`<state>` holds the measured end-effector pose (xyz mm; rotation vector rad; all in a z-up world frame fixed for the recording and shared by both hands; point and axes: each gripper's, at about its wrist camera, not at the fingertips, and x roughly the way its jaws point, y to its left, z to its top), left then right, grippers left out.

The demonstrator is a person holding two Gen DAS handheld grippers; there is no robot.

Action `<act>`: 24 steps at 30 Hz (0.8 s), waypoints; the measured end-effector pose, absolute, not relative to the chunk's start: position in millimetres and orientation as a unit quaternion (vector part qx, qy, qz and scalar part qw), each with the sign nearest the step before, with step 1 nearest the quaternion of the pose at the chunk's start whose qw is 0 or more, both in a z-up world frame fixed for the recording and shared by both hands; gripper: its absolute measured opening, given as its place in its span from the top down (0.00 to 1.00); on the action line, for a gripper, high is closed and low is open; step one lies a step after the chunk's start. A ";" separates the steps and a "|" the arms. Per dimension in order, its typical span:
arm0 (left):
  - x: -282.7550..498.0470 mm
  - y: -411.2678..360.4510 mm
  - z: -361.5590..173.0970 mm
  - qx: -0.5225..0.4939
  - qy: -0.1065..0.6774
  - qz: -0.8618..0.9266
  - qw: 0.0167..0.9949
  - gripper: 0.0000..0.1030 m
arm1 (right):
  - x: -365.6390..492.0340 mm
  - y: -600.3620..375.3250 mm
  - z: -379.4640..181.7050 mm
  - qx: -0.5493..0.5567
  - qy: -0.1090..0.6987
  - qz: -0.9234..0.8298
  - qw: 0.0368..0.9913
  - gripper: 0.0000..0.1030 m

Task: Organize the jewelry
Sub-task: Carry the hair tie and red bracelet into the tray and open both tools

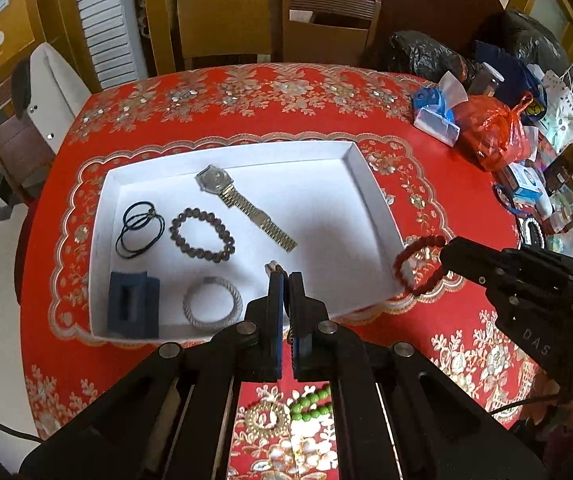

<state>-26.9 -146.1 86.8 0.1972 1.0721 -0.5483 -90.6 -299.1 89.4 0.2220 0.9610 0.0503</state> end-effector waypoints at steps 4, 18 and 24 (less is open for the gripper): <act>-17.9 -153.1 84.5 0.093 0.506 -0.261 0.817 0.99 | -80.5 -301.7 86.9 0.110 0.463 0.024 0.879 0.92; 1.1 -165.6 76.9 0.089 0.515 -0.264 0.811 0.99 | -52.6 -306.2 80.3 0.108 0.472 0.025 0.874 0.92; 5.7 -169.6 75.0 0.084 0.518 -0.265 0.809 0.99 | -44.3 -306.8 78.8 0.107 0.474 0.028 0.874 0.92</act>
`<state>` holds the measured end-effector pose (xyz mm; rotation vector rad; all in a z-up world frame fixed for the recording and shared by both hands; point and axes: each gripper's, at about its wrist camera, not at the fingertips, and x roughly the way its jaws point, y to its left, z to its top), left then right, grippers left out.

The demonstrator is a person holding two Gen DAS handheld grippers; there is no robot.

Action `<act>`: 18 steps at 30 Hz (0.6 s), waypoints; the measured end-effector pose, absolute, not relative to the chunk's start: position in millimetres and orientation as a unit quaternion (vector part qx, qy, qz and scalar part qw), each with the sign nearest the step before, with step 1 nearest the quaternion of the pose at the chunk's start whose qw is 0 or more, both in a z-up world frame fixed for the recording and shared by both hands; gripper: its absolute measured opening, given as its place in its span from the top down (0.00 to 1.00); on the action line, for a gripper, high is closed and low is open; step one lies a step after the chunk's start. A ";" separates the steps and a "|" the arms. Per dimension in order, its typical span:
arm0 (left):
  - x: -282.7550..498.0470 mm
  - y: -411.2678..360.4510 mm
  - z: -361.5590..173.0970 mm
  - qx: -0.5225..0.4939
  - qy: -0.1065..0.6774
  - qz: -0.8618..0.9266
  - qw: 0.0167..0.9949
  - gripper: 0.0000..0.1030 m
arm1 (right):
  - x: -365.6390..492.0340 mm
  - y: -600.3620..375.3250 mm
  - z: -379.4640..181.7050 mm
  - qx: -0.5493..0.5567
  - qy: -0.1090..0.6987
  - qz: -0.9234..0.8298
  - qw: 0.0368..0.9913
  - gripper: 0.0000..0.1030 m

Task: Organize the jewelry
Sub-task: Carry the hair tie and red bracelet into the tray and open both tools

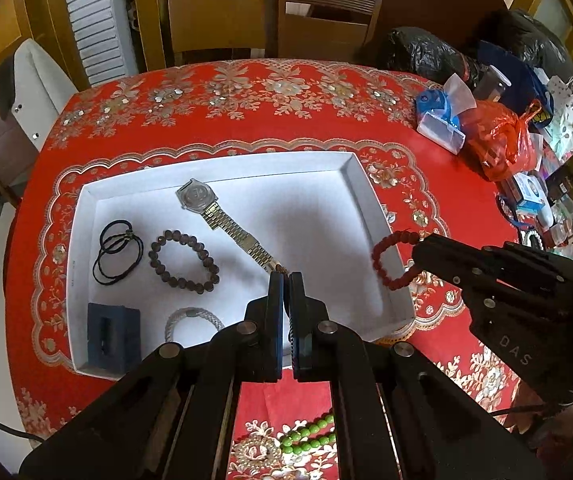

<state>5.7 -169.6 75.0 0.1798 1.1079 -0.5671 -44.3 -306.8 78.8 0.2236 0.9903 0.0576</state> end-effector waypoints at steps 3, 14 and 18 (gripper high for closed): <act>8.3 -172.9 72.6 0.082 0.521 -0.266 0.807 0.99 | -37.7 -307.0 77.4 0.107 0.476 0.030 0.872 0.92; 22.1 -182.4 57.4 0.071 0.536 -0.263 0.799 0.99 | -7.0 -297.6 64.8 0.103 0.491 0.043 0.864 0.92; 30.9 -175.9 46.0 0.067 0.546 -0.250 0.797 0.99 | 5.9 -288.7 61.1 0.100 0.497 0.055 0.860 0.92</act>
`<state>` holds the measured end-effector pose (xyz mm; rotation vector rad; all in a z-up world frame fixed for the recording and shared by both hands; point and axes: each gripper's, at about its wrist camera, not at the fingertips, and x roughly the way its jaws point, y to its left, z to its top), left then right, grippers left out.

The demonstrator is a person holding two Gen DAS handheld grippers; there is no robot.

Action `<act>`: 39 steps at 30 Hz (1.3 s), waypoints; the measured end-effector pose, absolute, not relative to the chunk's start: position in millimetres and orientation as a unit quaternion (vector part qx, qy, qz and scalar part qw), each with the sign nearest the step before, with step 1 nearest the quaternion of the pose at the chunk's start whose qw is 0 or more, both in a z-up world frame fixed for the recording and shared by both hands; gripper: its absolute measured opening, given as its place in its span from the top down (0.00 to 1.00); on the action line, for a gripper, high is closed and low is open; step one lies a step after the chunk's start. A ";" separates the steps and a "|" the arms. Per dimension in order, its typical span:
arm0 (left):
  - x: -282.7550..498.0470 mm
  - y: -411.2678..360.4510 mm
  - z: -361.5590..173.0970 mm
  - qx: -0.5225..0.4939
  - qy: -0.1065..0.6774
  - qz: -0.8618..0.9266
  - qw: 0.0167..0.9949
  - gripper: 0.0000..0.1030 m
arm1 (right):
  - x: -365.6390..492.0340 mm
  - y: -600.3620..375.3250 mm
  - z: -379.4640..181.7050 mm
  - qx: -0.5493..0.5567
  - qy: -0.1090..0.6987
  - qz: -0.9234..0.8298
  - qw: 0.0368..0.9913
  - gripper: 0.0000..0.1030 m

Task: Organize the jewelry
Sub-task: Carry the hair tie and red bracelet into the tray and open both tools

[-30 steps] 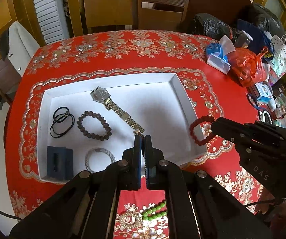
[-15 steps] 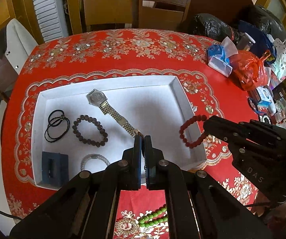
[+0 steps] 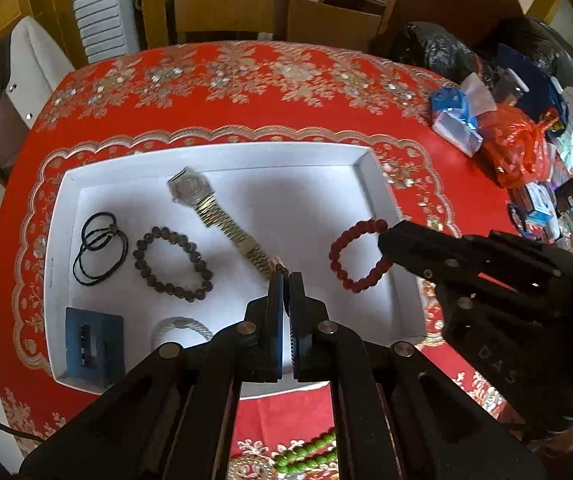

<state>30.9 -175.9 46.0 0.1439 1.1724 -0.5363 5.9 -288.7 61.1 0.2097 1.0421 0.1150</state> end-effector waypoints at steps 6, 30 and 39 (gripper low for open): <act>42.7 -157.6 21.8 0.064 0.566 -0.218 0.792 0.99 | 29.1 -274.0 52.4 0.099 0.505 0.077 0.854 0.92; 54.6 -148.7 -20.0 0.061 0.595 -0.180 0.781 0.99 | 82.8 -313.0 -21.8 0.122 0.536 -0.011 0.836 0.92; 54.0 -151.4 -24.0 0.059 0.603 -0.174 0.776 0.79 | 73.4 -311.3 -10.1 0.117 0.522 -0.008 0.845 0.64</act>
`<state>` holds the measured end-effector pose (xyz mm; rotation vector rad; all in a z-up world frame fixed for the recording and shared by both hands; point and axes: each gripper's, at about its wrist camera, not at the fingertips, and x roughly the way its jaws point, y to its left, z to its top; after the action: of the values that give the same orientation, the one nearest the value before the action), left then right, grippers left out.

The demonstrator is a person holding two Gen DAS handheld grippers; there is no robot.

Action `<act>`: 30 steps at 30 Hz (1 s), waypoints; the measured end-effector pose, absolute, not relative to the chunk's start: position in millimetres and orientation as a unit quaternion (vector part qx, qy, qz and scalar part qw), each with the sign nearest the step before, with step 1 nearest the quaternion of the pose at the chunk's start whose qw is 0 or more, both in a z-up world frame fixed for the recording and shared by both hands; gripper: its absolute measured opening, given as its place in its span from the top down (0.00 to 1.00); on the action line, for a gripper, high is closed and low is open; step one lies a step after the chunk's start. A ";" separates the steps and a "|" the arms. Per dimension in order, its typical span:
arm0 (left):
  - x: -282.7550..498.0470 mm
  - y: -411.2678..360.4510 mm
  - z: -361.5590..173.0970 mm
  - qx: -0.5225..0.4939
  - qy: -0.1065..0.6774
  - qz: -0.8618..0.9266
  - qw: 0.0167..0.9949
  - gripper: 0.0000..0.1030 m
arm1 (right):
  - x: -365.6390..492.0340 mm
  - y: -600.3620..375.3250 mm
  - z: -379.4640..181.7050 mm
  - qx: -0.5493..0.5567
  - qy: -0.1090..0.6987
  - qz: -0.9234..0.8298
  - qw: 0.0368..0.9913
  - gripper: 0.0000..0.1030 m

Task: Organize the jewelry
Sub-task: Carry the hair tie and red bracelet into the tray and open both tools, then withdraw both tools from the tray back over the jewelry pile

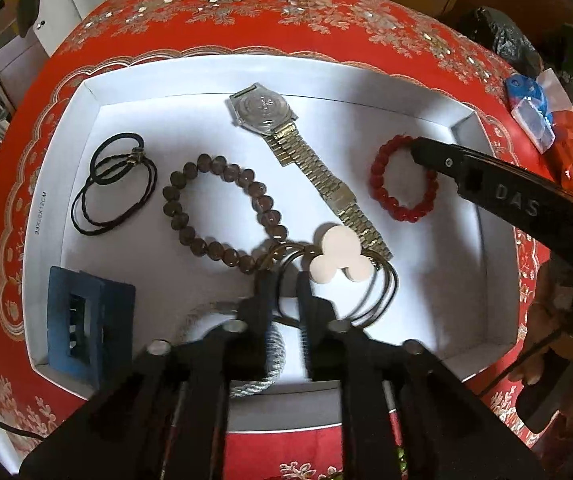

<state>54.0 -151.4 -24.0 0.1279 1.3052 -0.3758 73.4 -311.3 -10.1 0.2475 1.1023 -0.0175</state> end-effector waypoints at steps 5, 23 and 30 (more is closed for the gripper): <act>46.0 -149.9 -12.0 0.058 0.590 -0.180 0.785 0.52 | 53.4 -309.1 11.7 0.113 0.505 -0.007 0.856 0.58; -14.9 -102.4 37.4 0.024 0.546 -0.163 0.822 0.51 | -55.8 -294.3 55.6 0.143 0.479 -0.014 0.866 0.53; -40.6 -87.6 38.4 0.012 0.550 -0.157 0.820 0.51 | -98.9 -281.9 64.3 0.132 0.478 -0.012 0.868 0.48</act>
<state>-40.6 -87.6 38.4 0.0258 1.1720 -0.3350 -98.9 -281.9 64.3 0.2771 0.9997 -0.0251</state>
